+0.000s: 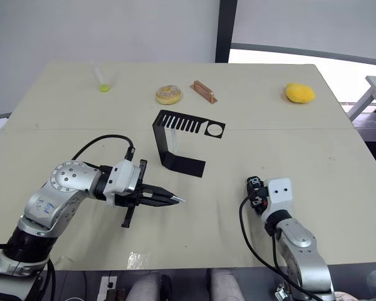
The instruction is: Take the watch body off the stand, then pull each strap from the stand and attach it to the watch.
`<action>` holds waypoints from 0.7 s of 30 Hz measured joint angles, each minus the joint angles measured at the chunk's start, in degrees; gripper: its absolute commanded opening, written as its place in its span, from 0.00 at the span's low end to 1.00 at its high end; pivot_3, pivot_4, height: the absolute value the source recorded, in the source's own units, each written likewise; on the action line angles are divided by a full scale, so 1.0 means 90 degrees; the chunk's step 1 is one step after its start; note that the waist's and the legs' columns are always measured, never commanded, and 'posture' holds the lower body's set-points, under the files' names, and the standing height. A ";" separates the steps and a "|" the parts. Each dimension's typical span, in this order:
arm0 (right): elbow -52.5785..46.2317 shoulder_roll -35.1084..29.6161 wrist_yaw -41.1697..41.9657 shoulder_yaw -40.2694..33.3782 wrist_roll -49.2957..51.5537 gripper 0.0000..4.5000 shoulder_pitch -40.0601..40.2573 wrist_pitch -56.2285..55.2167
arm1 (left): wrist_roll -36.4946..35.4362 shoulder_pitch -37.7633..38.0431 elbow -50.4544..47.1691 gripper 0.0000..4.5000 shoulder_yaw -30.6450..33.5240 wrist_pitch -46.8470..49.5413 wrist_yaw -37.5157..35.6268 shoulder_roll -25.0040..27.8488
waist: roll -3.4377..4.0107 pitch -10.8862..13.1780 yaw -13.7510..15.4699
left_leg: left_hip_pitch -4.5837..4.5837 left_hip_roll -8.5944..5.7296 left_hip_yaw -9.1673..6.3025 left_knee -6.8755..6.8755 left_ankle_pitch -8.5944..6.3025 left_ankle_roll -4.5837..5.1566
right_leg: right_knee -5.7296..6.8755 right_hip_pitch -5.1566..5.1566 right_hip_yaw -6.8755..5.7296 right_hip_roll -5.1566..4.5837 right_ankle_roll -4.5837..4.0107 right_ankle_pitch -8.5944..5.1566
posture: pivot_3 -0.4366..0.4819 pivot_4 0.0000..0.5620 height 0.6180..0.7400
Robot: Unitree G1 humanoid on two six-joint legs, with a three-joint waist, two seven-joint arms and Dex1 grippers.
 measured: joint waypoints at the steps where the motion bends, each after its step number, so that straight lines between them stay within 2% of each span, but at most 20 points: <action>1: 0.0005 -0.0035 0.0081 -0.0037 0.0047 0.34 -0.0013 0.0008 | 0.0010 -0.0004 0.0005 0.00 0.0001 -0.0009 0.0000 -0.0003 | 0.0000 0.0000 0.0000 | 0.0000 0.0000 0.0001 0.0000 0.0000 0.0000 | 0.0000 0.0000 0.0000 0.0000 0.0000 0.0000 | 0.48 0.27 1.00; 4: -0.0023 -0.0368 0.0485 -0.0222 0.0371 0.34 -0.0147 0.0077 | 0.0013 -0.0003 0.0073 0.00 0.0034 -0.0071 -0.0001 0.0007 | 0.0002 0.0001 0.0000 | 0.0000 0.0000 0.0001 0.0000 0.0000 0.0000 | 0.0000 0.0000 0.0000 0.0000 0.0000 0.0000 | 0.48 0.27 1.00; 6: -0.0285 -0.0755 0.0960 -0.0416 0.0974 0.34 -0.0356 0.0473 | 0.0035 0.0010 0.0171 0.00 0.0189 -0.0256 -0.0032 0.0107 | 0.0006 0.0004 -0.0016 | 0.0002 0.0002 0.0001 -0.0002 0.0000 0.0001 | 0.0005 -0.0001 0.0001 0.0004 0.0000 0.0000 | 0.48 0.27 1.00; 12: -0.0785 -0.1801 0.2055 -0.0584 0.3010 0.34 -0.1002 0.2353 | 0.0151 0.0291 0.0476 0.00 0.0939 -0.1031 -0.0223 0.0625 | 0.0007 0.0005 -0.0019 | 0.0007 0.0010 0.0000 -0.0001 -0.0014 0.0025 | 0.0007 0.0000 0.0001 0.0006 -0.0001 -0.0001 | 0.48 0.27 1.00; 16: -0.0719 -0.1917 0.2212 -0.0402 0.4299 0.34 -0.1886 0.3638 | 0.0163 0.0532 0.0534 0.00 0.1332 -0.1440 -0.0360 0.0968 | 0.0007 0.0005 -0.0019 | 0.0006 0.0012 -0.0005 -0.0002 -0.0017 0.0031 | 0.0007 0.0000 -0.0002 0.0002 -0.0002 -0.0001 | 0.48 0.27 1.00; 21: -0.0171 -0.1544 0.2018 -0.0176 0.5355 0.34 -0.2549 0.4796 | 0.0142 0.0712 0.0317 0.00 0.1543 -0.1498 -0.0403 0.1200 | 0.0007 0.0005 -0.0004 | -0.0007 0.0010 -0.0006 0.0003 -0.0021 0.0037 | -0.0008 0.0000 -0.0006 -0.0006 0.0000 0.0000 | 0.48 0.27 1.00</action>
